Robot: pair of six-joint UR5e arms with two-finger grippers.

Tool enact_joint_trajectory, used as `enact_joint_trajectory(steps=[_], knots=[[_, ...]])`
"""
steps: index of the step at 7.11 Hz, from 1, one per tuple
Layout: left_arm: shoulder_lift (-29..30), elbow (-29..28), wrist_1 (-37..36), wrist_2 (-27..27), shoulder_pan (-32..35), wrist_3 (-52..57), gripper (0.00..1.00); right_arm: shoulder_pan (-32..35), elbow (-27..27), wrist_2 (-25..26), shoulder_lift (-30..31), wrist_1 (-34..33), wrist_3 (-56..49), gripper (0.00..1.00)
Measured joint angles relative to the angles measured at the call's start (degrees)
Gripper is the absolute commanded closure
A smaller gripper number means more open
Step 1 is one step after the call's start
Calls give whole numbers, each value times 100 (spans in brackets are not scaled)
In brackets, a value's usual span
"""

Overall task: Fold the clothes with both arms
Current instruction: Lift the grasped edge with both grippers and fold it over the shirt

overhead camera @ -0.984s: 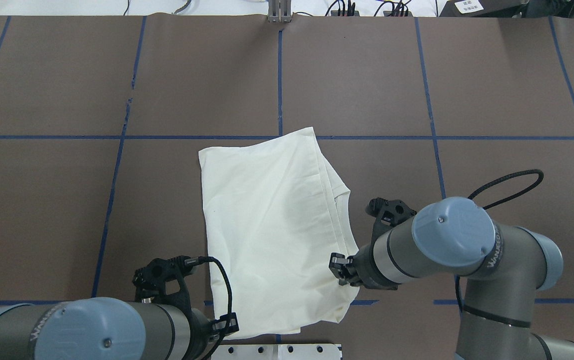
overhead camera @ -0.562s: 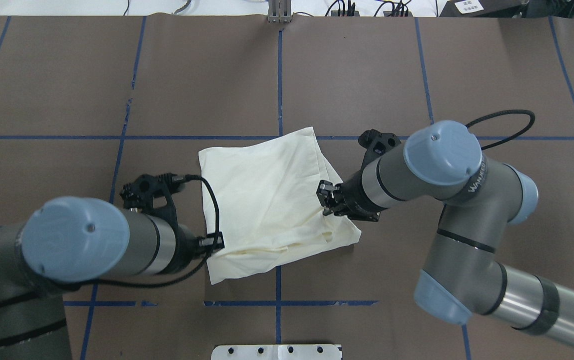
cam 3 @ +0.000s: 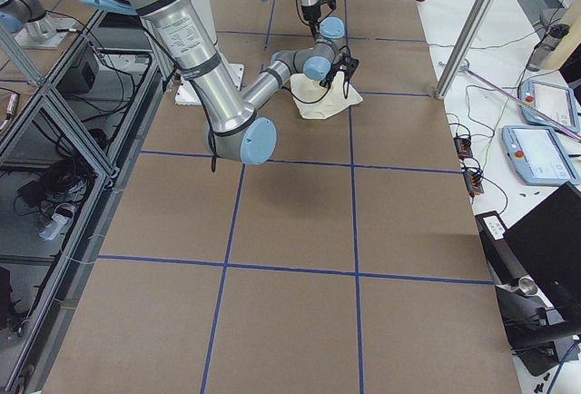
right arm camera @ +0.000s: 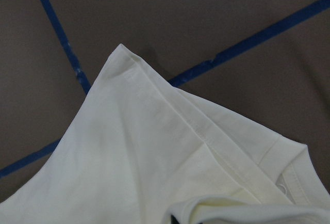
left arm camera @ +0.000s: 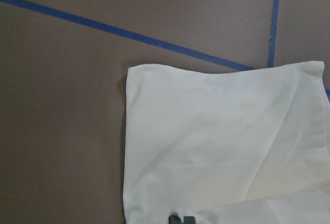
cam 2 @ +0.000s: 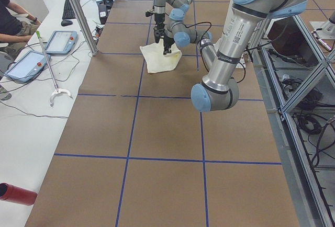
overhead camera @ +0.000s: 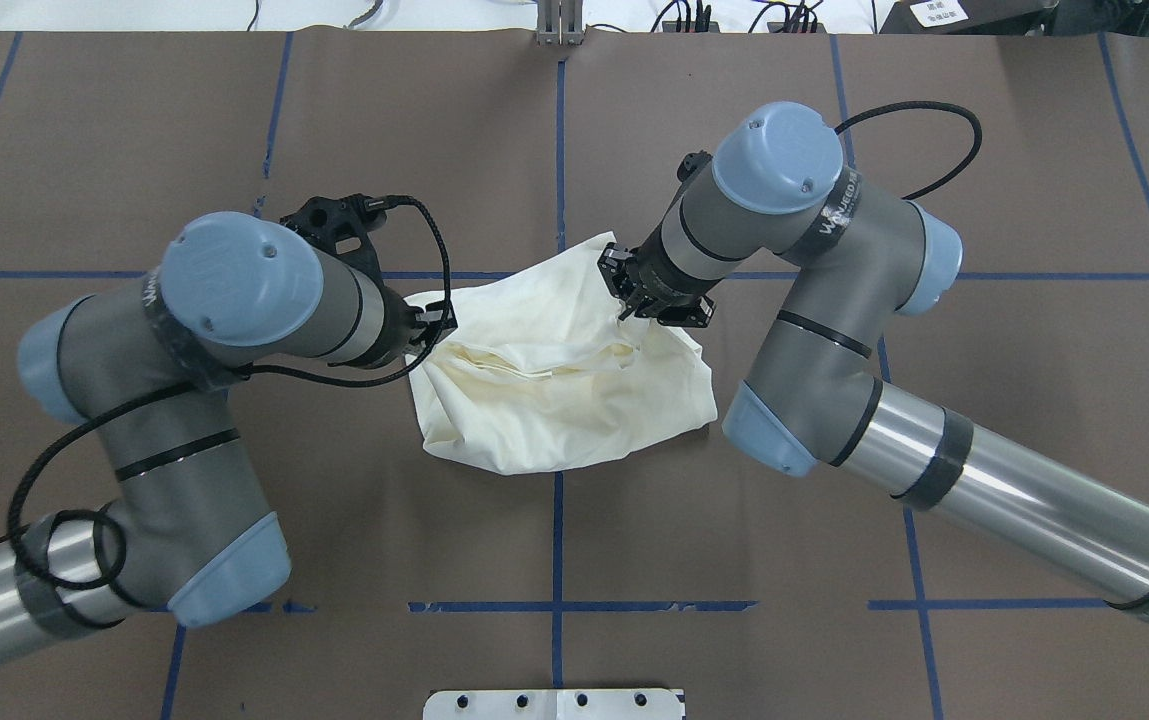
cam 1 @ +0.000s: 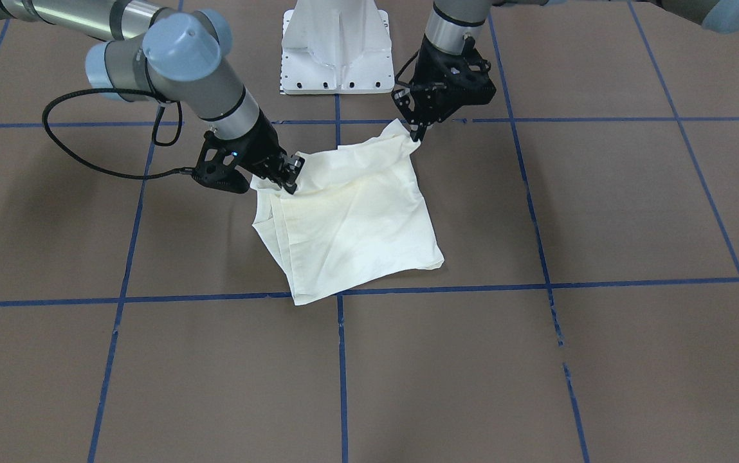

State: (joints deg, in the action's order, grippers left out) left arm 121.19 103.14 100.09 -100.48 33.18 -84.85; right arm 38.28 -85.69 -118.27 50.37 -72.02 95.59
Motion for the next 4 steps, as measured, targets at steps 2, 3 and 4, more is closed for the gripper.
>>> enact_joint_trajectory(steps=[2, 3, 4], knots=[[345, -1030, 678, 10, 404, 31, 38, 124, 801, -41, -457, 17, -10, 0], [525, -1395, 838, 9, 556, 82, 22, 282, 1030, -200, -555, 25, -51, 0], [646, -1605, 898, -1, 688, 204, 5, 512, 1196, -502, -593, 28, -176, 0]])
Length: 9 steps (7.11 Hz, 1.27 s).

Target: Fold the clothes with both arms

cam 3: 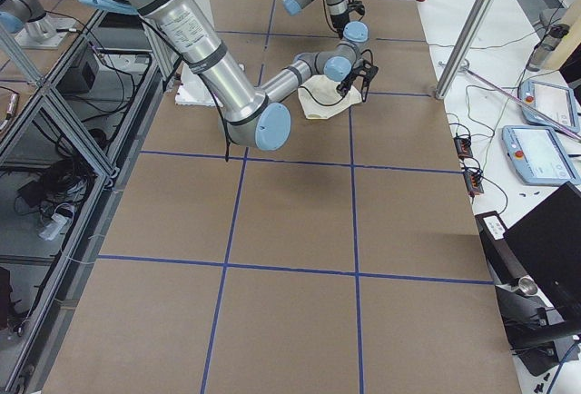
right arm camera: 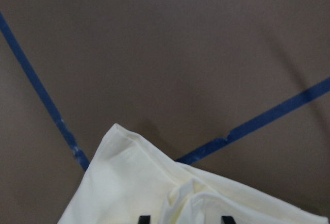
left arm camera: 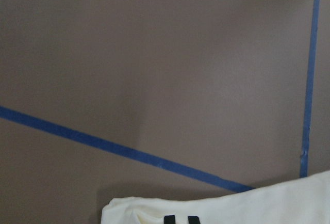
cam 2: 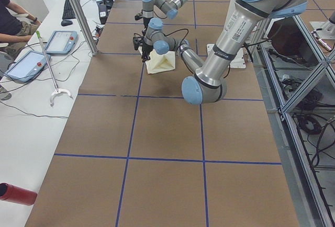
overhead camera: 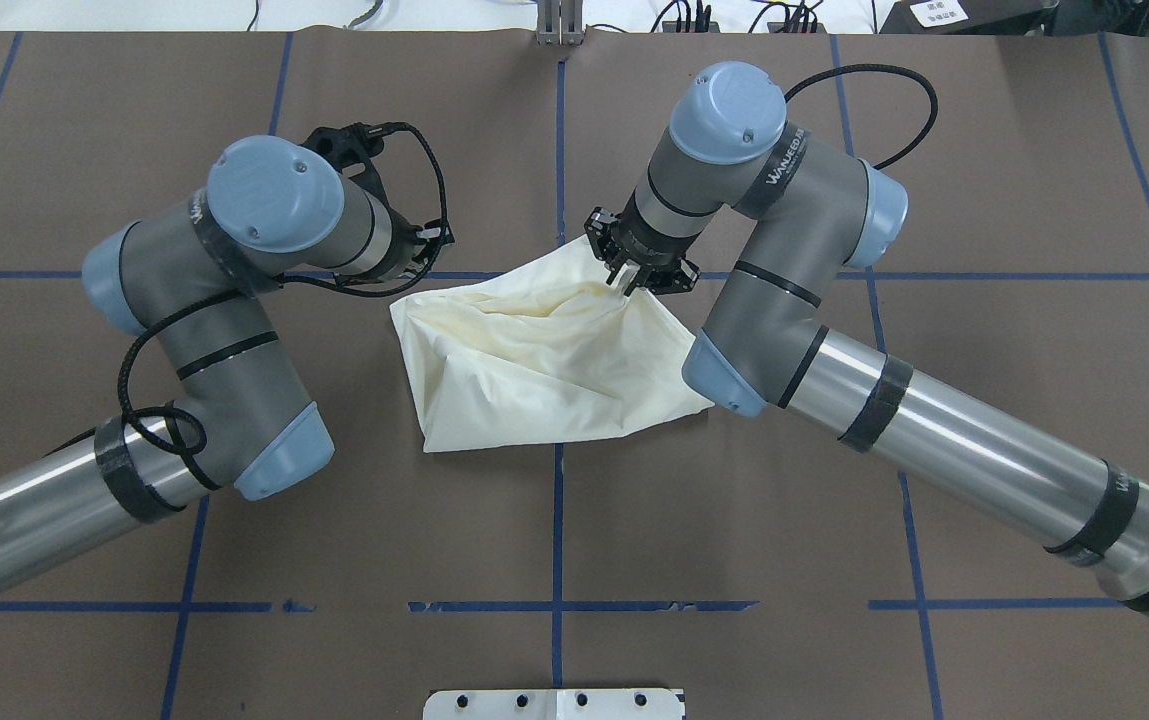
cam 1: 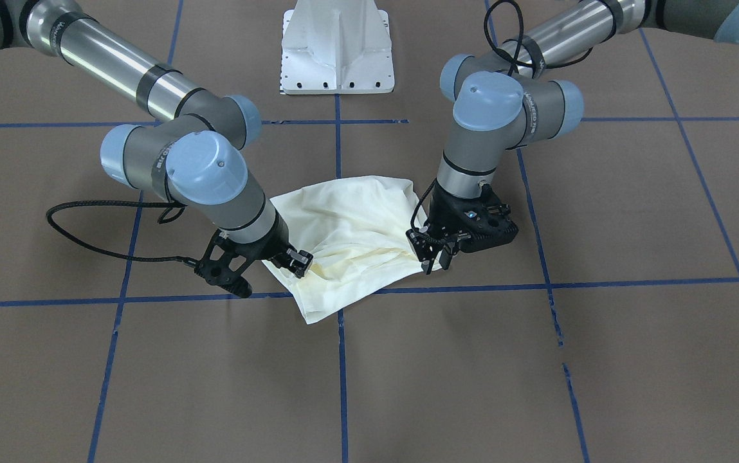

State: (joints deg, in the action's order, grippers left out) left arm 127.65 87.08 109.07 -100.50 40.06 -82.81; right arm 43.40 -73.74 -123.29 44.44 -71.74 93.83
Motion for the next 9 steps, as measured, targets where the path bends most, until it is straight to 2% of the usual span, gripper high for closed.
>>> enact_joint_trajectory(steps=[1, 2, 4, 5, 6, 8, 9], knots=[[36, -62, 16, -59, 115, 225, 1, 248, 107, -314, -8, 0, -197, 0], [-101, 142, 29, -264, 215, 417, 1, 422, 129, -540, -7, -8, -328, 0], [-979, 1347, 385, -640, 252, 112, 1, 598, -49, -712, 36, -48, -627, 0], [-1304, 1652, 903, -671, 88, -509, 1, 725, -131, -726, 88, -67, -939, 0], [-1482, 1605, 1660, -568, -200, -1178, 1, 885, -175, -727, 145, -150, -1348, 0], [-1526, 893, 3278, -204, -463, -2007, 1, 1174, -334, -715, 194, -750, -2256, 0], [-1518, 526, 3797, -130, -504, -2152, 1, 1279, -451, -703, 231, -1048, -2581, 0]])
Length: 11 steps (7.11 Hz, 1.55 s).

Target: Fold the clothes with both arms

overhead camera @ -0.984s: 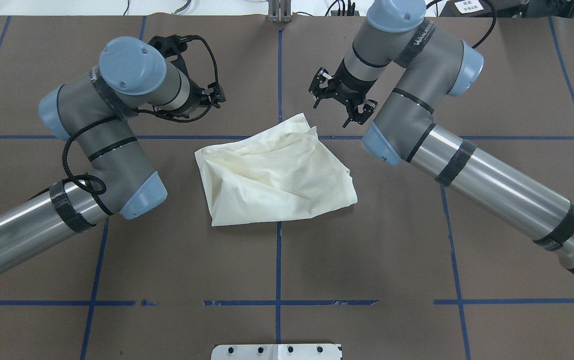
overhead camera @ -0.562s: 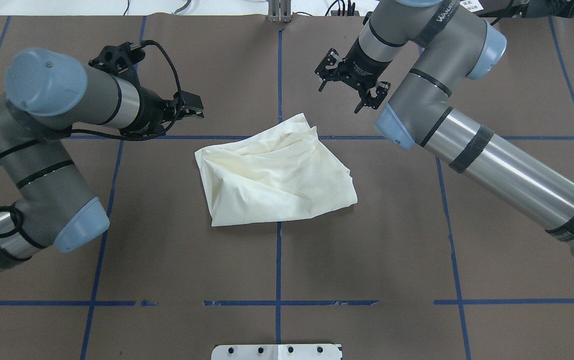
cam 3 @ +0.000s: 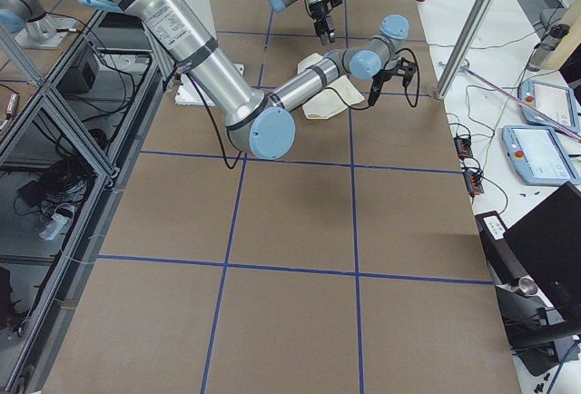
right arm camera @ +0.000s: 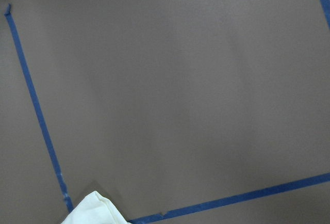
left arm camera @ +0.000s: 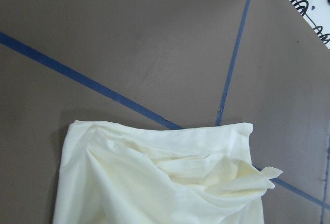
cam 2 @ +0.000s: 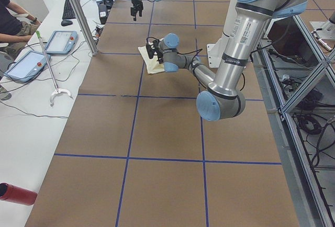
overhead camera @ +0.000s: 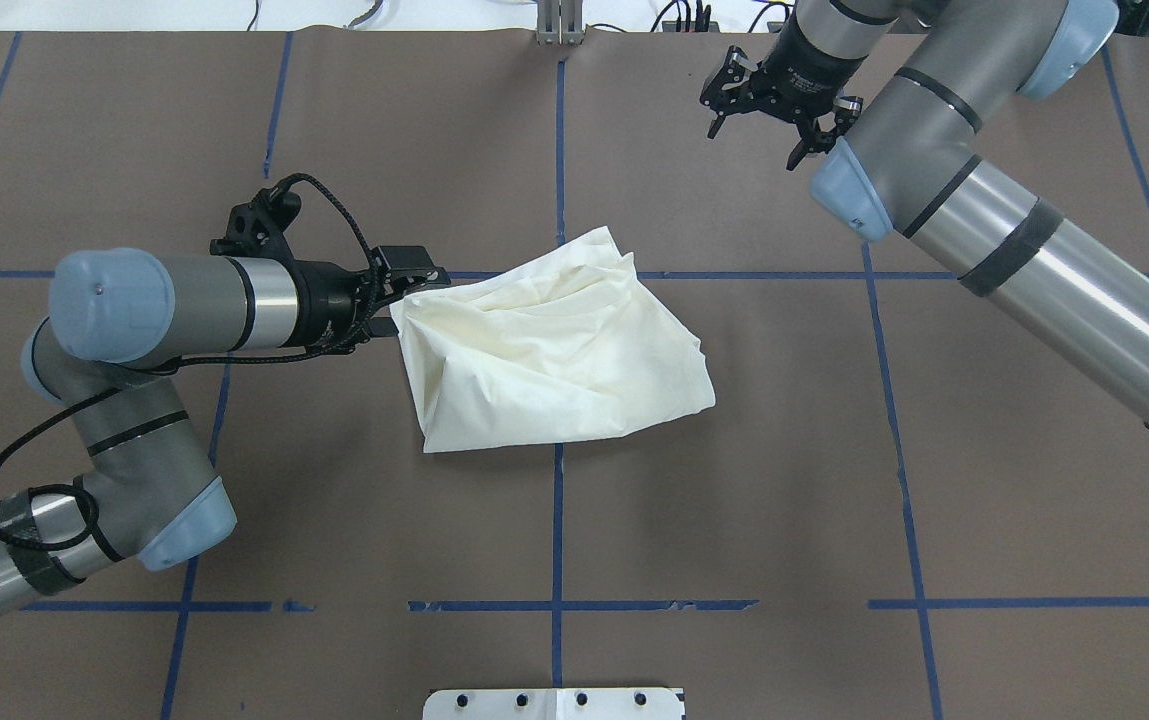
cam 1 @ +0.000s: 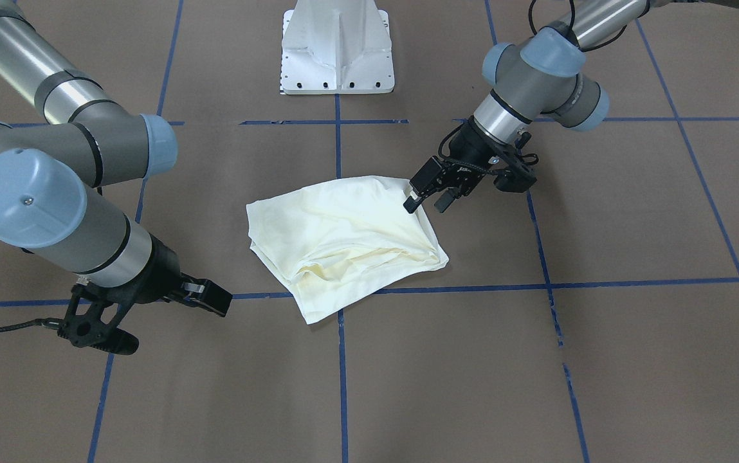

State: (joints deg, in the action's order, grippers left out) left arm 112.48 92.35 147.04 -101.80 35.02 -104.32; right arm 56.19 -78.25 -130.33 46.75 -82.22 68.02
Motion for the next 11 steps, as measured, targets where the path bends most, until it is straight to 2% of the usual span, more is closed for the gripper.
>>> enact_joint_trajectory(steps=[2, 11], knots=[[122, -316, 291, 26, -71, -74, 1, 119, -127, 6, 89, -176, -235, 0], [349, -357, 294, 25, -1092, 134, 1, 163, -162, 16, 243, -198, -350, 0]])
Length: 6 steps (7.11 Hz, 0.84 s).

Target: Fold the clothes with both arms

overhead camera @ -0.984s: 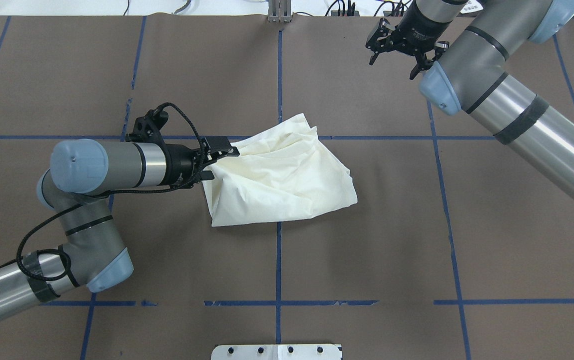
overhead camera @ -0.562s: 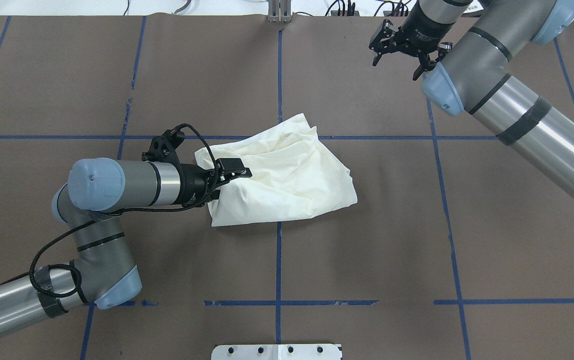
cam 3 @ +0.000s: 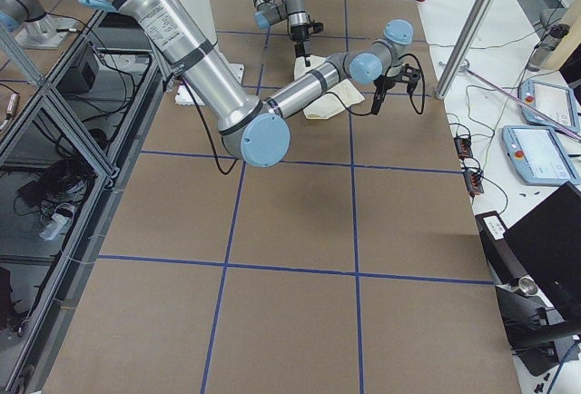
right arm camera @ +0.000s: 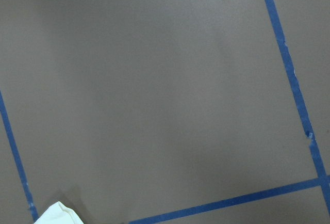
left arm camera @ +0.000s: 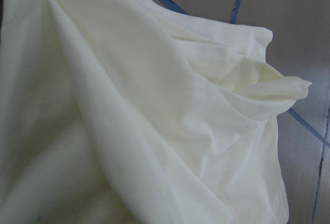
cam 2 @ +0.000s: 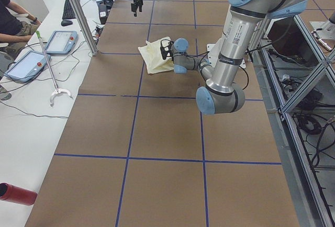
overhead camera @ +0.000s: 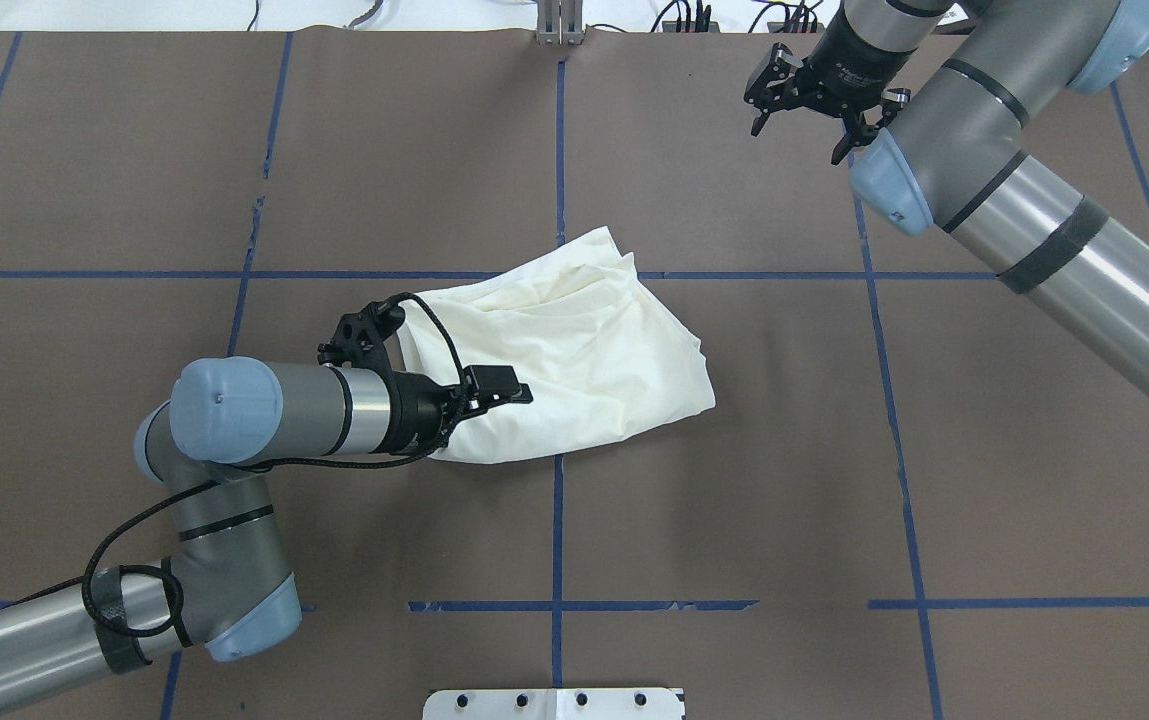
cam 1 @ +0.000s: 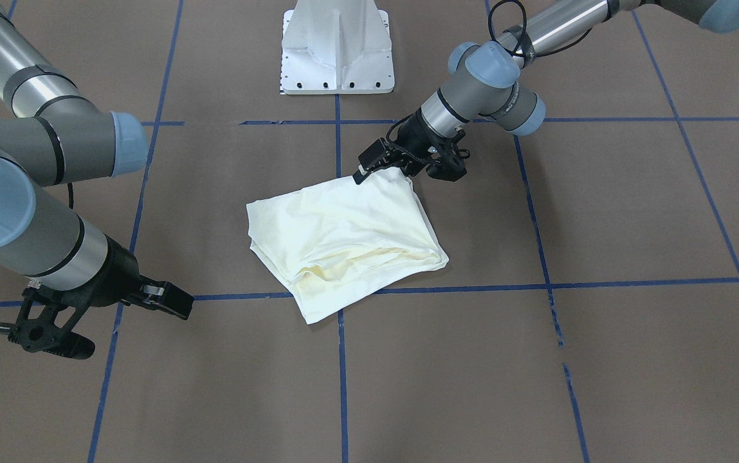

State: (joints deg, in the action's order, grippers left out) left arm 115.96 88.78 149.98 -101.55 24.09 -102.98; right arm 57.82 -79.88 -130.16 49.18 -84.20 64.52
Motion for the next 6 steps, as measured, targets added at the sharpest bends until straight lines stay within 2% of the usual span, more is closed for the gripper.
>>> enact_joint_trajectory(steps=[3, 6], knots=[[-85, 123, -42, -4, -411, 67, 1, -7, 12, 0, 3, 8, -13, 0], [-602, 1033, -396, -96, -608, 288, 1, -8, 6, 0, -9, 11, -19, 0]])
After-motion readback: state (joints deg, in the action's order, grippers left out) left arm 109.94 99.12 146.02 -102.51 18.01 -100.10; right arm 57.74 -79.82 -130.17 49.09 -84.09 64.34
